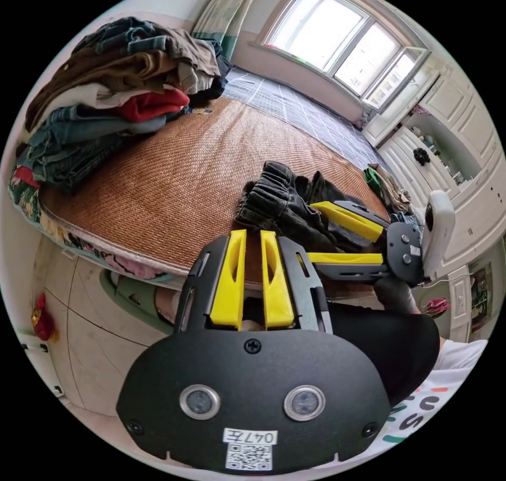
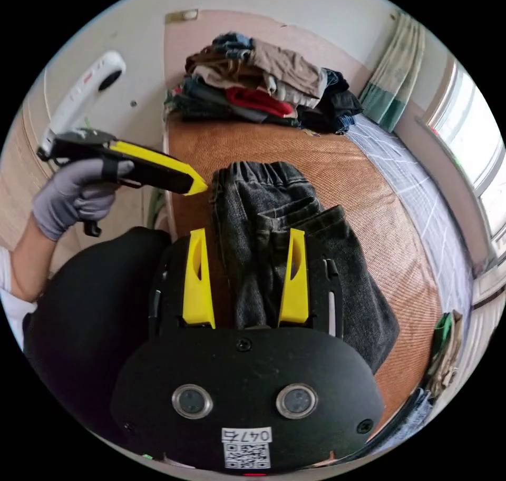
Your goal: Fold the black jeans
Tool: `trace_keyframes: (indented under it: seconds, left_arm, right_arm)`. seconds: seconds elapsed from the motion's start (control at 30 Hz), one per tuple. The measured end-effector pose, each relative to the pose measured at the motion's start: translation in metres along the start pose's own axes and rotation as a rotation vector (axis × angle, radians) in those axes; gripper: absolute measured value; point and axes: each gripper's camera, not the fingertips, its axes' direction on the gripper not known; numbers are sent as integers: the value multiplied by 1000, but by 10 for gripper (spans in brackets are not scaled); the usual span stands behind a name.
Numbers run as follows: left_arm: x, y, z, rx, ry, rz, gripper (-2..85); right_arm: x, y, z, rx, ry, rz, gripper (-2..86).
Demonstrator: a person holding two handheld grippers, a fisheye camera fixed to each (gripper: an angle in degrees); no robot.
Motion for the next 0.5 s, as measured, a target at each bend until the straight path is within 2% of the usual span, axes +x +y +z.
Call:
trace_keyframes:
  seconds: [0.13,0.27,0.33,0.4,0.5]
  left_arm:
    - [12,-7,9,18,34,-8,46]
    - [61,-17,-9,114,102,71,43]
    - [89,-18,-22,161,76,111,41]
    - [127,-19,-34,192,-13,170,39]
    - [175,-26,-28,158,-100,241,32]
  right_arm:
    - [9,9,0,19,43,39,107]
    - [81,46,-4,102,-196,259,44]
    - [118,68,-10,157,-335,354,33]
    - [168,114,-38,332,-466,482,29]
    - [230,200,-91,604,-539,655,29]
